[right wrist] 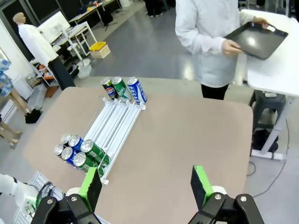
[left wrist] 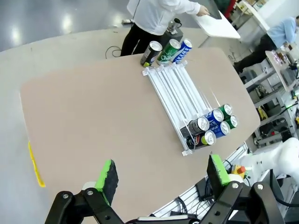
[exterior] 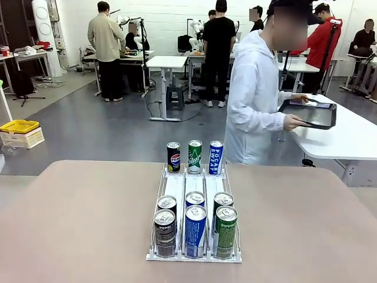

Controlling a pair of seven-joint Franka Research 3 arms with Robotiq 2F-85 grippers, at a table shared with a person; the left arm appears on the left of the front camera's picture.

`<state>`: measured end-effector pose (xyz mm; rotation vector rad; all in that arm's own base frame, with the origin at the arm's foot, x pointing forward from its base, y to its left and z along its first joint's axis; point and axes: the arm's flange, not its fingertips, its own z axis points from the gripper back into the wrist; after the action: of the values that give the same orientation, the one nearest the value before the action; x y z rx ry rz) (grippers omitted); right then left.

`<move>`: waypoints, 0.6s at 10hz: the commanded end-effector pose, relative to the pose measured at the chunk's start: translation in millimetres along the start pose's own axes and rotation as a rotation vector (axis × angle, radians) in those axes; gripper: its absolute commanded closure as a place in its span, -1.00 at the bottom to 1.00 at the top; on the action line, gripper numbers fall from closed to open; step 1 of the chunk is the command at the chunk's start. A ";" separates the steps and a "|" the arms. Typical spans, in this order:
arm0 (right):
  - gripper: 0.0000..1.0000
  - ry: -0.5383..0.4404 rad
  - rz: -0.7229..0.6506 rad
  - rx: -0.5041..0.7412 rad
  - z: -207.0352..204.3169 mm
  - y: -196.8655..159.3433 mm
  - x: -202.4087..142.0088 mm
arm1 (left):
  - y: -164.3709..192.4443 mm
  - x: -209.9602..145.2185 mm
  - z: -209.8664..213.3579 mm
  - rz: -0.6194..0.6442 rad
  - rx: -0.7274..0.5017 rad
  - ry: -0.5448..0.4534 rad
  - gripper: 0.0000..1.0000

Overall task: Retrieve and hand over the desired beverage to the person.
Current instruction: Pick up a can of the same type that the person held from the Automatic Can Dispenser.

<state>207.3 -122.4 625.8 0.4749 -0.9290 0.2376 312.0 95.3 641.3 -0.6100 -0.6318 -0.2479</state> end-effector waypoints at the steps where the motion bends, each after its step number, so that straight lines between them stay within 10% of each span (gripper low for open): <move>1: -1.00 0.035 0.006 -0.009 -4.5 8.2 4.7 | -3.0 -1.2 -9.2 0.031 0.006 -0.017 -1.00; 6: -1.00 0.000 0.000 0.000 0.0 0.0 0.0 | 0.0 0.0 0.0 0.000 0.000 0.000 -1.00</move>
<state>206.6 -121.1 628.4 0.4701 -0.9282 0.2422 312.5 95.4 639.1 -0.6072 -0.6282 -0.2406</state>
